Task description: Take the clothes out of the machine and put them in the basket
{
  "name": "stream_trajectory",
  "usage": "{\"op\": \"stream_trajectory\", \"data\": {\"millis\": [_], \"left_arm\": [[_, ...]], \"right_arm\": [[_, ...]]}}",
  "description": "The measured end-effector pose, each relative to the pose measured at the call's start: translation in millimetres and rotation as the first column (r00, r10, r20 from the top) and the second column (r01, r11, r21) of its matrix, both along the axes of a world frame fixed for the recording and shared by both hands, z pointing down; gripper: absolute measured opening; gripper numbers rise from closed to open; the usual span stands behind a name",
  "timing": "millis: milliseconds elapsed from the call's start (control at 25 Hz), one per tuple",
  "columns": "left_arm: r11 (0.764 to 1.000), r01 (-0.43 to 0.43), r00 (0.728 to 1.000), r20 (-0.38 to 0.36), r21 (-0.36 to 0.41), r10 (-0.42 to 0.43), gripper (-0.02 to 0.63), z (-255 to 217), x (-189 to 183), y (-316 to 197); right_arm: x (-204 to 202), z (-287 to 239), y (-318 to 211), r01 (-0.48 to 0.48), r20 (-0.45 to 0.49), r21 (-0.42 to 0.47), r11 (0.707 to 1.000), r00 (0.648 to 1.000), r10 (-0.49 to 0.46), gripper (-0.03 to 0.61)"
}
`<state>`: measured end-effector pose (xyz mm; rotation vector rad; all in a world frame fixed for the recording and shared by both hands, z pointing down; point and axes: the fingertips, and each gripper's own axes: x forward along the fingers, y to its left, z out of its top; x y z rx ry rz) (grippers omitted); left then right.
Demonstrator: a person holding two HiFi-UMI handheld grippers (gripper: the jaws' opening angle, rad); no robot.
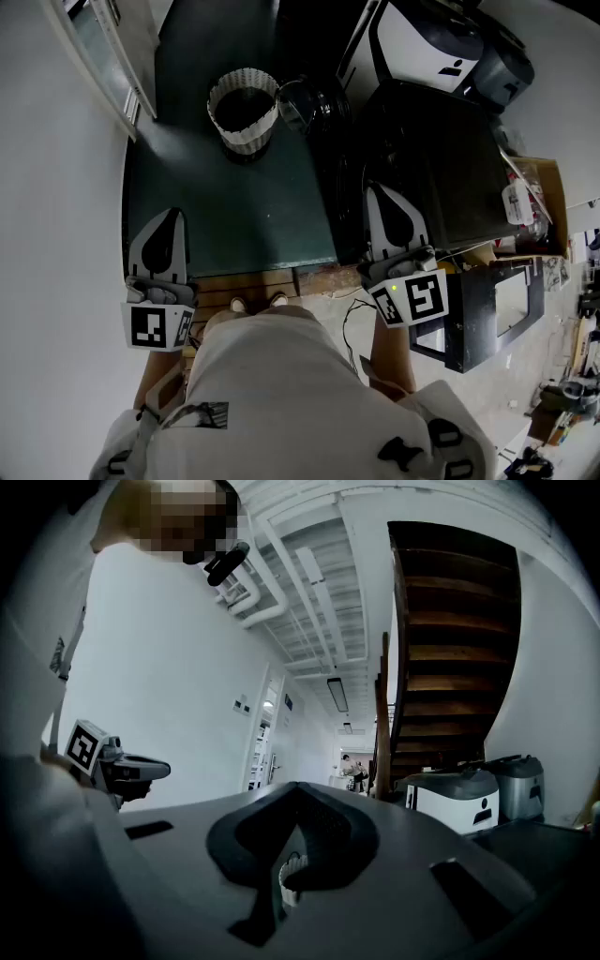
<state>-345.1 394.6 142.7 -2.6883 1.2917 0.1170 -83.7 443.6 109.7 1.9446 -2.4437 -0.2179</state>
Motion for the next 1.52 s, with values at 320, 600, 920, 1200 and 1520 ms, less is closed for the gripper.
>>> {"op": "stream_trajectory", "data": {"millis": [320,600,920,1200,1520], "left_arm": [[1.0,0.003,1.0,0.007,-0.002,-0.003,0.012,-3,10,-1],[1.0,0.007,1.0,0.007,0.004,-0.007,0.012,-2,18,-3],[1.0,-0.022,1.0,-0.011,0.018,0.023,0.35,-7,41,-13],[0.998,-0.027,1.0,0.011,-0.055,0.028,0.564,12,65,-29],[0.987,-0.119,0.986,0.102,-0.105,0.13,0.571,26,114,-47]], "right_arm": [[8,-1,-2,0.007,0.007,-0.003,1.0,1.0,-0.007,0.014],[17,0,-5,0.013,0.031,0.009,1.0,0.999,-0.013,0.014],[35,-5,-9,0.047,0.08,0.031,0.998,0.996,-0.049,0.014],[62,17,-14,0.059,0.106,0.018,0.998,0.993,-0.06,0.014],[101,46,-20,-0.03,0.147,-0.026,0.999,0.989,0.034,0.014]]}}
